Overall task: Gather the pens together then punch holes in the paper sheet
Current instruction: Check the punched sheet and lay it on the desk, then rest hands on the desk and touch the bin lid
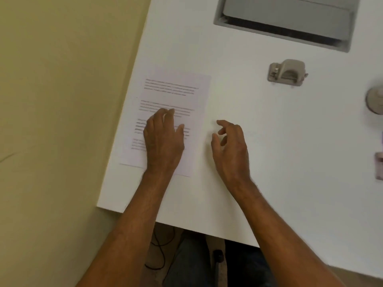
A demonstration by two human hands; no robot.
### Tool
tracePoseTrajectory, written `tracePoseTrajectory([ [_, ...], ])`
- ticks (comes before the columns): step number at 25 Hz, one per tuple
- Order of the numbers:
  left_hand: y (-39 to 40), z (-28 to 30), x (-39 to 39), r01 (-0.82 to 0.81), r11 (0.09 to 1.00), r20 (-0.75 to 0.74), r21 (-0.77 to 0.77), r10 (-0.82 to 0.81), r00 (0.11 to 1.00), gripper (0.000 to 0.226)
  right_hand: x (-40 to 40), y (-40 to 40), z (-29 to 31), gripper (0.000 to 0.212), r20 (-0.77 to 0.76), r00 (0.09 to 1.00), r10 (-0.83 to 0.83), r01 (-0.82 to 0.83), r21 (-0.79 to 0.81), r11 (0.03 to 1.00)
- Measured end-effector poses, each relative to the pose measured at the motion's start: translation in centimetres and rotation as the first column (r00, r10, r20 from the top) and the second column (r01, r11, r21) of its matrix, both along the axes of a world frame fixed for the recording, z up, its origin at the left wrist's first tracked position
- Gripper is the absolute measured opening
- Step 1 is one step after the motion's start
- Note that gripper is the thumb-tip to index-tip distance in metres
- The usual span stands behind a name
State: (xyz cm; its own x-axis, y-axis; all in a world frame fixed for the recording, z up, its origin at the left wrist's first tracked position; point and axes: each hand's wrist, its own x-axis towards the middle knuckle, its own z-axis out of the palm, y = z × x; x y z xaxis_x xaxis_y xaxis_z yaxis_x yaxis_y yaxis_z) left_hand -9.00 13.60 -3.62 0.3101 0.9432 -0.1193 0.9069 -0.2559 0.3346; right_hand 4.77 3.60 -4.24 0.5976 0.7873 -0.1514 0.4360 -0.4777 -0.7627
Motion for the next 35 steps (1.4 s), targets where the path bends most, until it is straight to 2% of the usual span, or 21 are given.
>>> tracePoseTrajectory([
  [4, -4.7, -1.0, 5.4, 0.243, 0.97, 0.113, 0.012, -0.243, 0.963, 0.051, 4.2, -5.3, -1.3, 0.04, 0.173, 0.977, -0.124, 0.127, -0.005, 0.992],
  [7, -6.9, -2.5, 8.3, 0.349, 0.937, 0.089, -0.025, -0.346, 0.934, 0.06, 7.2, -8.5, -2.8, 0.049, 0.246, 0.947, -0.205, 0.219, -0.032, 0.975],
  [9, -7.8, -3.7, 9.4, 0.368, 0.927, 0.048, -0.067, -0.365, 0.93, 0.069, 8.4, -9.6, -3.6, 0.058, 0.272, 0.941, -0.202, 0.233, -0.084, 0.969],
  [13, -9.1, -5.5, 11.1, 0.39, 0.92, -0.029, -0.038, -0.391, 0.92, 0.074, 9.5, -10.6, -4.5, 0.067, 0.282, 0.951, -0.125, 0.184, -0.196, 0.963],
  [18, -11.1, -6.3, 14.5, 0.462, 0.887, 0.003, 0.018, -0.462, 0.887, 0.069, 9.7, -11.0, -4.8, 0.062, 0.255, 0.957, -0.137, 0.174, -0.13, 0.976],
  [21, -11.7, -5.9, 16.6, 0.518, 0.855, 0.09, 0.018, -0.517, 0.851, 0.062, 10.1, -11.1, -4.9, 0.058, 0.206, 0.968, -0.145, 0.163, -0.072, 0.984],
  [23, -11.5, -5.4, 17.2, 0.541, 0.841, 0.222, 0.019, -0.531, 0.818, 0.06, 11.0, -10.6, -4.9, 0.056, 0.175, 0.976, -0.128, 0.132, -0.011, 0.991],
  [25, -10.1, -5.1, 16.6, 0.464, 0.885, 0.272, 0.042, -0.457, 0.847, 0.061, 12.8, -9.5, -4.9, 0.055, 0.2, 0.976, -0.084, 0.076, 0.047, 0.996],
  [28, -7.0, -5.5, 14.8, 0.333, 0.935, 0.117, 0.119, -0.346, 0.931, 0.061, 16.4, -6.8, -4.9, 0.055, 0.309, 0.951, 0.019, -0.03, 0.031, 0.999],
  [31, -5.5, -6.1, 13.8, 0.379, 0.918, -0.01, 0.12, -0.38, 0.925, 0.062, 18.3, -4.3, -4.9, 0.059, 0.377, 0.9, 0.217, -0.201, -0.083, 0.976],
  [35, -5.7, -6.9, 13.8, 0.427, 0.892, -0.056, 0.145, -0.424, 0.904, 0.061, 18.7, -3.9, -4.7, 0.061, 0.449, 0.741, 0.5, -0.45, -0.222, 0.865],
])
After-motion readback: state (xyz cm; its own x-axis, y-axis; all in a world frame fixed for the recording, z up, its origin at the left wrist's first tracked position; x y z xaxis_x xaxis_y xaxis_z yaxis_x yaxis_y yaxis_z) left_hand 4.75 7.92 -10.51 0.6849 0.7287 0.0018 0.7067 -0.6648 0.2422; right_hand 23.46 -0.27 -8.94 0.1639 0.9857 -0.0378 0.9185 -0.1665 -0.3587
